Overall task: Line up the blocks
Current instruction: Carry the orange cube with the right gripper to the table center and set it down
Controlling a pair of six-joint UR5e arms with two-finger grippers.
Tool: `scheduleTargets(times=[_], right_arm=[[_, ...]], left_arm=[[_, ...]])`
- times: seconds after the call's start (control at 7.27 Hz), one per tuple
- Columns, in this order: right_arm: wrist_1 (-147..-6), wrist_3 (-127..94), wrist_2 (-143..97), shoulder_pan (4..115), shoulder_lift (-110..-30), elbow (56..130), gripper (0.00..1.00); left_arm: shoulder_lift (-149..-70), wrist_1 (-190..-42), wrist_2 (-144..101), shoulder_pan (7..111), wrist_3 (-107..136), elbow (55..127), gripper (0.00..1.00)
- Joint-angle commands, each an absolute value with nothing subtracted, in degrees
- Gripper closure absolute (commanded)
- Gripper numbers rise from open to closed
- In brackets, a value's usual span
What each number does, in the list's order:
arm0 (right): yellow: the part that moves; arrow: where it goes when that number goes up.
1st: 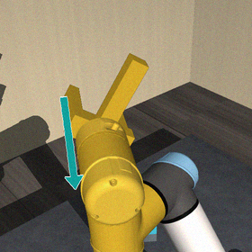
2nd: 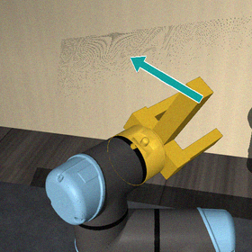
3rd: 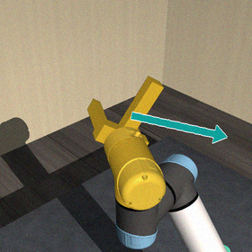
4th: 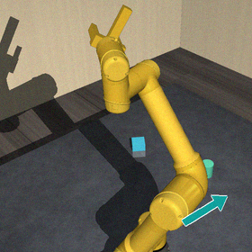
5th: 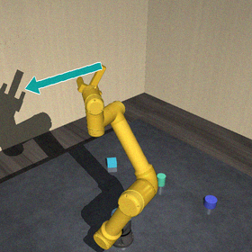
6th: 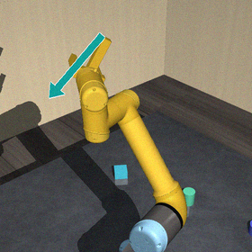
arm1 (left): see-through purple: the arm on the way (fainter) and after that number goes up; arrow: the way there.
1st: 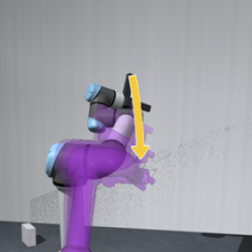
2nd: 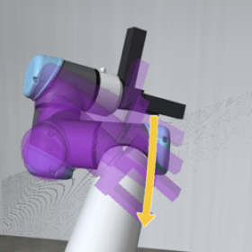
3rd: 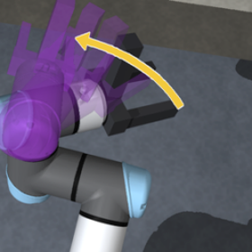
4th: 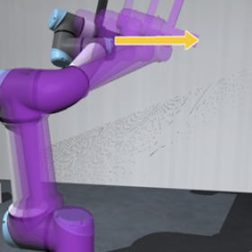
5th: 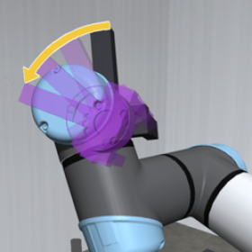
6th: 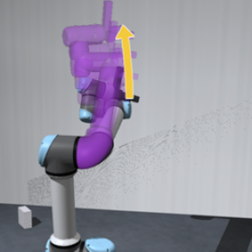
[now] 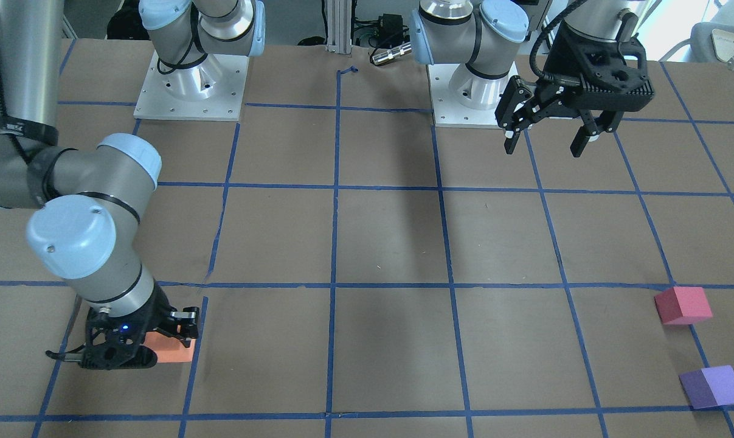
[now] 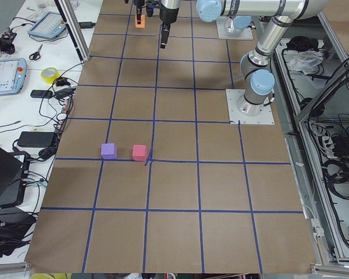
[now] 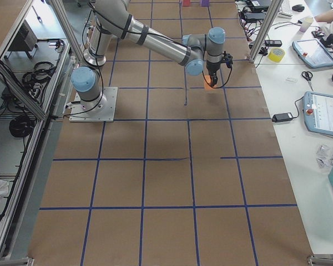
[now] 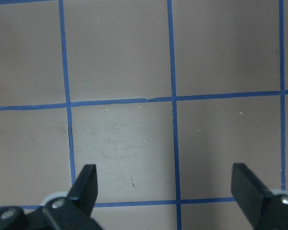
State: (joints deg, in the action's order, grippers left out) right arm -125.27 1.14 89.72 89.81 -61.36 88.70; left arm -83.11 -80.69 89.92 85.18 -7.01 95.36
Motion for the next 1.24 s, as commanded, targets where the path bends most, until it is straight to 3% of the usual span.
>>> scheduleTargets(times=[0.0,0.69,0.96,1.1], right_arm=[[-125.4,-11.8,92.2,99.3,-60.5,87.5,1.00],[-125.4,-22.1,91.8,111.5,-50.6,76.0,1.00],[-125.4,-22.4,91.9,112.1,-48.9,76.1,1.00],[-125.6,-22.5,92.0,112.7,-48.2,76.1,0.78]], left_arm=[[-83.1,-80.7,89.9,85.2,-7.1,95.4,0.00],[-83.0,-81.0,90.0,85.0,-7.1,95.4,0.00],[-83.0,-81.0,90.1,85.0,-7.1,95.4,0.00],[-82.9,-81.1,90.1,85.0,-7.1,95.4,0.00]])
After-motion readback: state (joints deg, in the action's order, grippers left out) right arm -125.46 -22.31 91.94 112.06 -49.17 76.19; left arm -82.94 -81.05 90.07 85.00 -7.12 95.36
